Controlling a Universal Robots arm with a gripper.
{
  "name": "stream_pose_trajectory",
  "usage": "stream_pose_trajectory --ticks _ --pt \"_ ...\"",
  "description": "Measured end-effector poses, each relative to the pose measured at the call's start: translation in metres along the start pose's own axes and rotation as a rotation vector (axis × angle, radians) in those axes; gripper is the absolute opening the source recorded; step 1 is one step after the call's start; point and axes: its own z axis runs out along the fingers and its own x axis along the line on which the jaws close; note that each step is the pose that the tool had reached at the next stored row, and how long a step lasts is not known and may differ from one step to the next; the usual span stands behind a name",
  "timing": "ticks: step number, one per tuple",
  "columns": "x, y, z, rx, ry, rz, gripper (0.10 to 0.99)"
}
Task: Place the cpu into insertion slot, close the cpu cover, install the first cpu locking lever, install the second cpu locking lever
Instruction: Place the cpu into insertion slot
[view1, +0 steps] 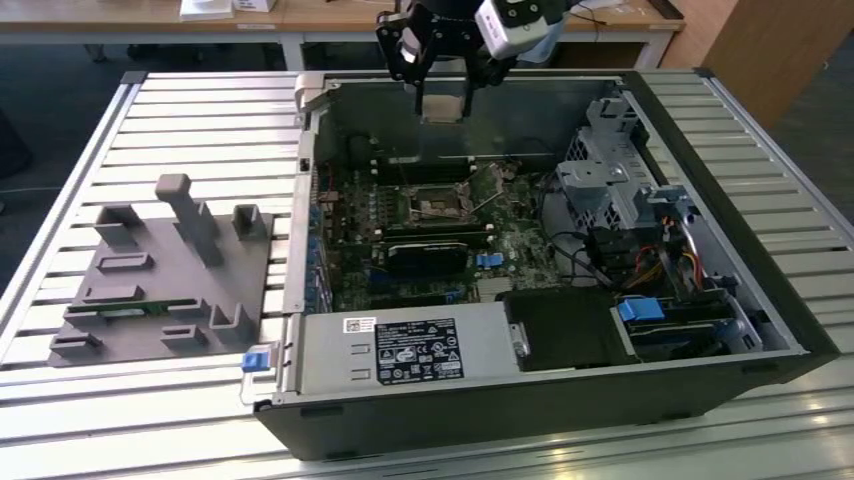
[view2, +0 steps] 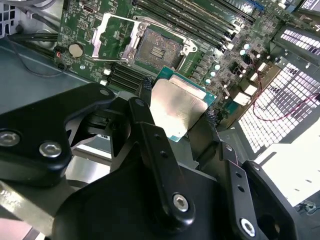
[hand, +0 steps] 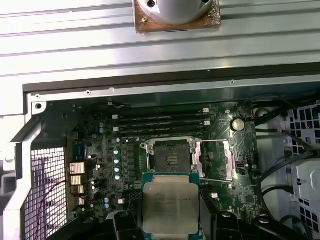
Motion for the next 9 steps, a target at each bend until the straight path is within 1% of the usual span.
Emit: stream_pose_trajectory --ticks 9 --pt "0.0 -0.0001 0.0009 0.0 -0.0021 0.025 0.541"
